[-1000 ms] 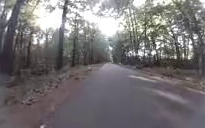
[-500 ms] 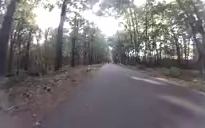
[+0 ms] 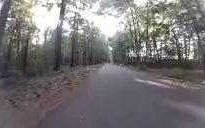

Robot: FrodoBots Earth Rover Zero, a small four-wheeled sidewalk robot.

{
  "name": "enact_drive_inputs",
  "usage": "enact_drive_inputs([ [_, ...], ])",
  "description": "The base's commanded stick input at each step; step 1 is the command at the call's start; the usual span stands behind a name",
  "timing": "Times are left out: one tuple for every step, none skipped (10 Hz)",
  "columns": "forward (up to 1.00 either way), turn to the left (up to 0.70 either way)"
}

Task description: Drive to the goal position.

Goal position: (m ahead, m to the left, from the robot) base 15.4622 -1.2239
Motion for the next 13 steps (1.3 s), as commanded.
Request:
enact_drive_inputs([
  [0.7, 0.01],
  [0.7, 0.01],
  [0.7, 0.01],
  [0.7, 0.01],
  [0.7, 0.01],
  [0.7, -0.01],
  [0.7, -0.01],
  [0.7, -0.01],
  [0.7, -0.01],
  [0.7, -0.01],
  [0.7, -0.01],
  [0.7, -0.01],
  [0.7, -0.01],
])
